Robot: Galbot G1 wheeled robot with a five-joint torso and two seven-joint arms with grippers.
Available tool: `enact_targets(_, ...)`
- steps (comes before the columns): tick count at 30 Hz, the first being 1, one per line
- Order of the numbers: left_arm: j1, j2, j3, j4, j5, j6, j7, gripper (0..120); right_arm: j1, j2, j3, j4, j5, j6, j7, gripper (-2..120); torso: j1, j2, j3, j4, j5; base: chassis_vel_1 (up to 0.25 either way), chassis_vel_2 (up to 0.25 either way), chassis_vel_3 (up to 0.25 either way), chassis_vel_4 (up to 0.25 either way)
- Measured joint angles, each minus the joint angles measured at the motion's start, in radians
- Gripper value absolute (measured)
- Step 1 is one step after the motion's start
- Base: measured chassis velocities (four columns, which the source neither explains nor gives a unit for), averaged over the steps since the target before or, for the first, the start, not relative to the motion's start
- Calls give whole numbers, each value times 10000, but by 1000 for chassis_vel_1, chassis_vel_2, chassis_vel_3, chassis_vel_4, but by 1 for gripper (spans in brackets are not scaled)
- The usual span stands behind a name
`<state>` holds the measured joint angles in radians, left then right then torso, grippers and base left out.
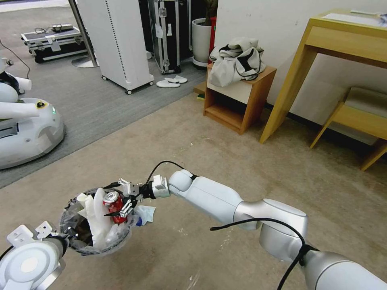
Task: Pick up the trash bin and place the garbage on the floor into it.
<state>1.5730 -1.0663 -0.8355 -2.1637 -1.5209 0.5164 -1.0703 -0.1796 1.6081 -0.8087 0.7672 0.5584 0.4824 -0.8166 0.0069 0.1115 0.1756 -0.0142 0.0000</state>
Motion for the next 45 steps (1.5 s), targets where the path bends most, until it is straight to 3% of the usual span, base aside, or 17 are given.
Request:
enact_targets(23, -37, 73, -18, 235, -244, 13, -106, 0, 864, 0, 468, 1361, 1265, -559, 487, 100, 0, 0, 0, 0, 0, 0, 0, 0, 0)
enact_targets(34, -17, 68, -86, 267, -297, 26, -104, 0, 1382, 0, 1381, 1685, 1610, -580, 616, 100, 0, 0, 1, 0, 0, 0, 0, 0, 0)
enact_targets(37, -12, 83, -143, 272, -348, 23, -106, 0, 1707, 0, 1706, 1888, 2196, -643, 854, 100, 0, -1, 1, -1, 0, 0, 0, 0, 0)
enact_targets(39, -42, 114, -217, 281, -442, 12, -137, 0, 1970, 2, 2136, 2395, 2807, -768, 1524, 100, 0, 0, 0, 2, 0, 0, 0, 0, 0)
enact_targets(43, -76, 155, -320, 281, -584, 0, -218, 0, 1942, -6, 2655, 2717, 2923, -807, 2321, 100, 0, 0, 0, 2, 0, 0, 0, 0, 0)
enact_targets(45, -50, 216, -426, 268, -674, -12, -248, 0, 1696, -407, 3097, 2803, 2801, -822, 2867, 100, -1, 0, -1, 4, 0, 0, 0, 0, 0)
